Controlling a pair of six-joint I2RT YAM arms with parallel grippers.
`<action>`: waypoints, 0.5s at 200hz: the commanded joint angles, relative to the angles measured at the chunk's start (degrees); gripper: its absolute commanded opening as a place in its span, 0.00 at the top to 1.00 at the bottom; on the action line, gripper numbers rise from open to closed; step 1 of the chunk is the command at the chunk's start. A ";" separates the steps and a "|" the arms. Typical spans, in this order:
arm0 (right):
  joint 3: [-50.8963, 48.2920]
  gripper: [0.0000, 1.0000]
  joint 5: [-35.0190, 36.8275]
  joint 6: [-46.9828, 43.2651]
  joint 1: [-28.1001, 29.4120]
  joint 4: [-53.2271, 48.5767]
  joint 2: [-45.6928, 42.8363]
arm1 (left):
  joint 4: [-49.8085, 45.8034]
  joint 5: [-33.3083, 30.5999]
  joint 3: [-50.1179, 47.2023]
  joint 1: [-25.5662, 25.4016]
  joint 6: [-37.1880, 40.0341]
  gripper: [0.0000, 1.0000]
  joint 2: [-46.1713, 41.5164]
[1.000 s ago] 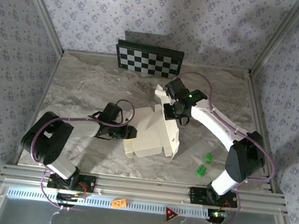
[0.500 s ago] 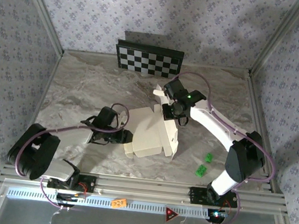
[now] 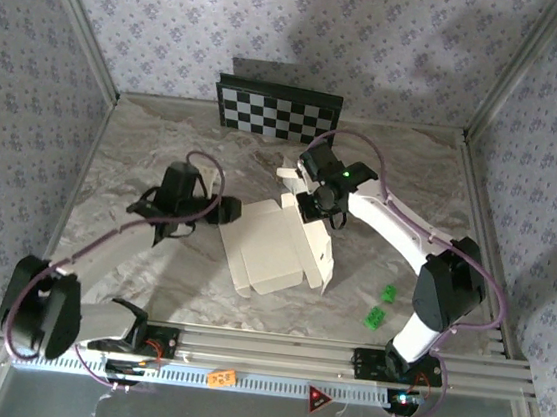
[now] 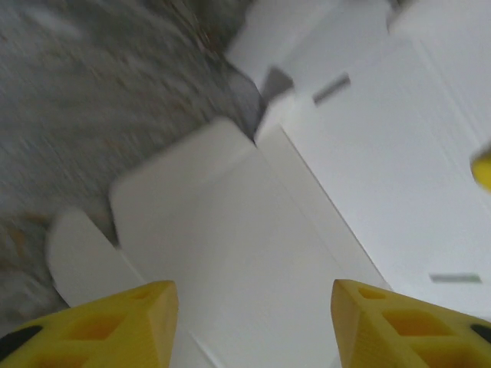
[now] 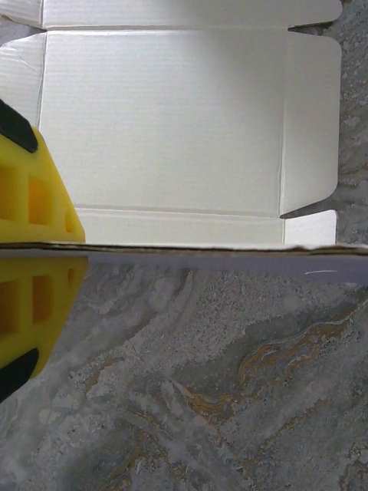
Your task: Fold the paper box
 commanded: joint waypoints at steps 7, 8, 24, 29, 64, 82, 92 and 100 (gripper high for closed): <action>-2.12 1.00 -3.59 -2.61 0.31 -5.50 1.98 | 0.36 5.52 7.90 2.84 8.69 0.35 7.94; -2.18 1.00 -3.65 -2.58 0.32 -5.40 1.92 | 0.42 5.60 8.14 2.84 9.02 0.35 8.21; -2.67 1.00 -4.19 -2.92 0.25 -5.02 1.60 | 1.50 7.73 11.84 2.93 14.60 0.32 12.29; -2.76 1.00 -4.29 -2.99 0.29 -4.95 1.57 | 1.85 8.29 12.89 3.01 16.08 0.32 13.50; -3.38 1.00 -4.83 -3.46 0.21 -4.94 1.01 | 2.88 21.83 20.70 5.22 23.25 0.28 23.40; -3.46 1.00 -4.95 -3.68 0.10 -4.79 0.87 | 2.42 22.52 24.12 5.76 25.08 0.28 27.37; -3.53 1.00 -5.05 -3.76 0.06 -4.85 0.81 | 3.98 23.00 24.94 6.00 25.81 0.28 29.14; -3.55 1.00 -5.20 -3.78 -0.03 -4.75 0.81 | 5.86 23.63 25.14 6.09 26.40 0.28 30.30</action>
